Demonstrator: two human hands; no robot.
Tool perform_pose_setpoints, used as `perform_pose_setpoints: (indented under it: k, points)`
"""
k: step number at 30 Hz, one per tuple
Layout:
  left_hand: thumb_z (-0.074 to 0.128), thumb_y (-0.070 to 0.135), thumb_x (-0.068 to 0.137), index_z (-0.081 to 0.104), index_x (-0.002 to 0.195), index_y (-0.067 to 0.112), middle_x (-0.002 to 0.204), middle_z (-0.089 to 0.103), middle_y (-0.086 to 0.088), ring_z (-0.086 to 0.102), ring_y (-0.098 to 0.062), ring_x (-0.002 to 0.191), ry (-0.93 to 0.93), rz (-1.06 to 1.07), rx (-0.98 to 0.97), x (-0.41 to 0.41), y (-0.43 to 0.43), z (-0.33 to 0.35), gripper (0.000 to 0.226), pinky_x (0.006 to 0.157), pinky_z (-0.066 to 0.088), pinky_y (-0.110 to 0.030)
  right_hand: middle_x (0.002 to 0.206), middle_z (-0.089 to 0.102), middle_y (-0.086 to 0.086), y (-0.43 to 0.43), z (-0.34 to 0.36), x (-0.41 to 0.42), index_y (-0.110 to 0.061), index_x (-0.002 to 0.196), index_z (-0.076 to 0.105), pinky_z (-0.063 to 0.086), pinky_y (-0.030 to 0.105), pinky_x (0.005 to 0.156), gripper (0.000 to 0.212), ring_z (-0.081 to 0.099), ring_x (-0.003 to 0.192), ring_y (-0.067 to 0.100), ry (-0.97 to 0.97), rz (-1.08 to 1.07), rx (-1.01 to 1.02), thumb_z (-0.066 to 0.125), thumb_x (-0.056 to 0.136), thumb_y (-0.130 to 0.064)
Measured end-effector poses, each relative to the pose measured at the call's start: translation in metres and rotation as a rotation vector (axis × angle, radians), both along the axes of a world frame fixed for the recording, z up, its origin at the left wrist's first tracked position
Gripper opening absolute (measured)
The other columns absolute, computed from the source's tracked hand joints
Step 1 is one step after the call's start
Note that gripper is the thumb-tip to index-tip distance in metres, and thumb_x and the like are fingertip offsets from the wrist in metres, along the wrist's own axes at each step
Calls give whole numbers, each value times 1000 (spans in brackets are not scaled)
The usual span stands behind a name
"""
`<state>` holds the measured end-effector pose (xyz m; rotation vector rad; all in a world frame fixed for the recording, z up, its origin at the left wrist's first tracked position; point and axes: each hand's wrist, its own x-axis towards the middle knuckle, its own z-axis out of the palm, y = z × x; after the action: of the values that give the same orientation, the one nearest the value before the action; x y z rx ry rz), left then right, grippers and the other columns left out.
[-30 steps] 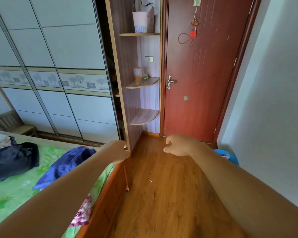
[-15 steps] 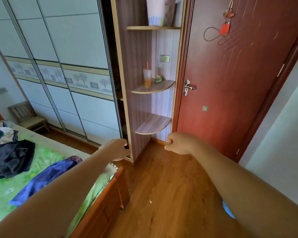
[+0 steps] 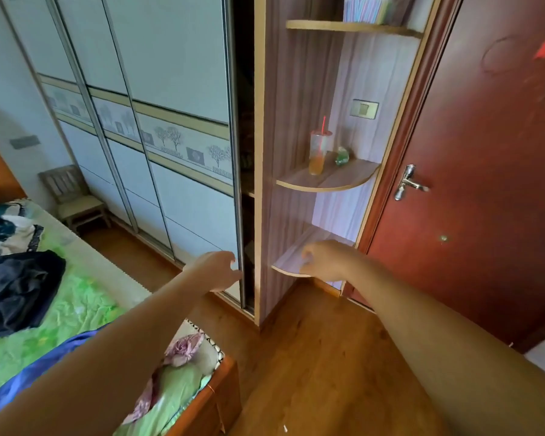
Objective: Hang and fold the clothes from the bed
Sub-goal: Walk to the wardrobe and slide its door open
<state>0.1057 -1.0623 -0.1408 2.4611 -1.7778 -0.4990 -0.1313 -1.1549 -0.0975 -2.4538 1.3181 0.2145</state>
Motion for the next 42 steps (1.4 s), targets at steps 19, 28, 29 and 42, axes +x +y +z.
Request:
perform_pose_setpoints:
  k: [19,28,29,42]
  points:
    - [52,42,94,59,127,16,125,65,-4,59,-24,114,-21,428,69,218,-180,-38,42,94,50,-37,145,53,1,-266,-44,283,-30,146,45,49,41,100,57,54,126,24,106,509,-29,52,95,-54]
    - [49,50,82,54,135,19,136,59,-3,55,-26,124,68,782,79,287,-197,-38,62,102,46,-40,130,60,0,-326,-35,410,-25,131,55,50,37,87,41,59,112,23,104,802,-86,51,97,-47]
    - [51,48,86,54,135,19,136,59,-3,55,-26,124,67,811,80,293,-198,-37,57,103,46,-40,128,61,0,-328,-36,421,-24,131,56,50,36,85,40,60,110,23,113,827,-90,51,97,-46]
    - [48,59,84,46,144,26,147,51,0,49,-25,133,33,895,193,449,-259,-46,69,107,44,-44,108,61,0,-384,-56,596,-22,115,60,50,35,75,30,62,95,23,164,861,-88,51,94,-42]
